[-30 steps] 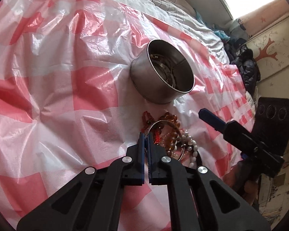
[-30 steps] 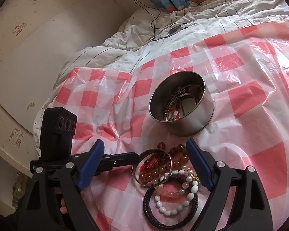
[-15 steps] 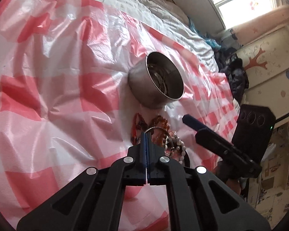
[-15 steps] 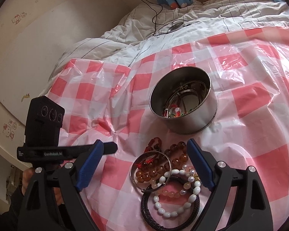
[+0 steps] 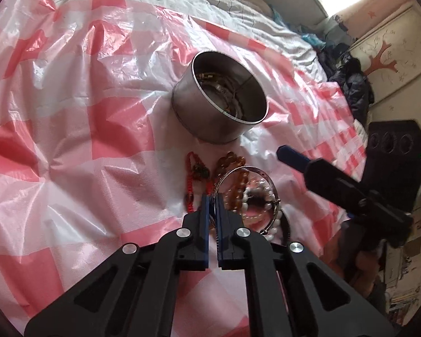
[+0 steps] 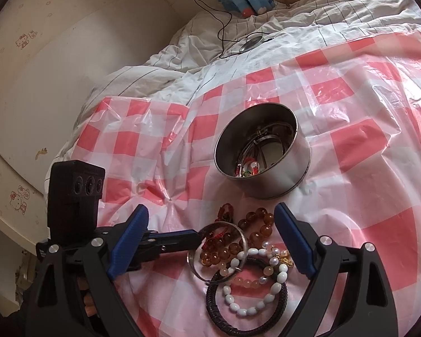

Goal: Organize jewelry
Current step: 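Lift the silver bangle with the left gripper toward the steel tin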

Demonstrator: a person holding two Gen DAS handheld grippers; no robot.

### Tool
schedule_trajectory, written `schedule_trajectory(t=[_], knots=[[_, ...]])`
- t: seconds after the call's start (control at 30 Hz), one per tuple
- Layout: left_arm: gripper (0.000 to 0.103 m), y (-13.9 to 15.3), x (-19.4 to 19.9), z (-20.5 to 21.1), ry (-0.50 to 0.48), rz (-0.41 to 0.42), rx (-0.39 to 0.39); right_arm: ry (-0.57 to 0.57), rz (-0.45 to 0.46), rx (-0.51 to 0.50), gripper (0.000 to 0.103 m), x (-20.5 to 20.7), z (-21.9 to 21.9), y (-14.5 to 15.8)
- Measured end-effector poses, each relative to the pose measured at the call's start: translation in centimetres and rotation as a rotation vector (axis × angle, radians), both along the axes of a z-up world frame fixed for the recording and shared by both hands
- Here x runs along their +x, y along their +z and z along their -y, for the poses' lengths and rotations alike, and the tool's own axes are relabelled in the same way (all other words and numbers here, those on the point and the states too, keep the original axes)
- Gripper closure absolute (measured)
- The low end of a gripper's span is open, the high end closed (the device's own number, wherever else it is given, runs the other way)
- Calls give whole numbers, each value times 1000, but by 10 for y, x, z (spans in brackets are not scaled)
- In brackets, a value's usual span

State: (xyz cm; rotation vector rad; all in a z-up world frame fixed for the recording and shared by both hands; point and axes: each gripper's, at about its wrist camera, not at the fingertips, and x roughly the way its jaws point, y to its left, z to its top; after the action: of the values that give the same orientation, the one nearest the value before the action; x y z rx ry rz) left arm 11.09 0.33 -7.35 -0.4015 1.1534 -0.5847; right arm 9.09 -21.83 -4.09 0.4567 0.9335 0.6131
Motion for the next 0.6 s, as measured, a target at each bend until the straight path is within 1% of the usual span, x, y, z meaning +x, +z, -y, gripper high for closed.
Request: schedule_trajectory(t=[0.1, 0.13, 0.23, 0.33, 0.43, 0.47, 0.6], knots=[[100, 13, -3, -24, 49, 21, -139, -1, 3, 2, 16, 0, 0, 0], [100, 17, -4, -32, 68, 31, -170, 4, 5, -1, 16, -1, -1, 0], [99, 24, -7, -63, 158, 54, -210, 51, 28, -36, 15, -2, -13, 1], [99, 24, -10, -94, 245, 57, -216, 107, 40, -58, 15, -3, -28, 1], [99, 23, -12, -119, 305, 53, -206, 160, 73, -190, 15, -1, -53, -1], [99, 22, -13, -128, 319, 49, -205, 183, 78, -220, 15, 1, -61, -3], [99, 21, -12, -144, 342, 45, -203, 251, 59, -375, 15, 5, -92, -24]])
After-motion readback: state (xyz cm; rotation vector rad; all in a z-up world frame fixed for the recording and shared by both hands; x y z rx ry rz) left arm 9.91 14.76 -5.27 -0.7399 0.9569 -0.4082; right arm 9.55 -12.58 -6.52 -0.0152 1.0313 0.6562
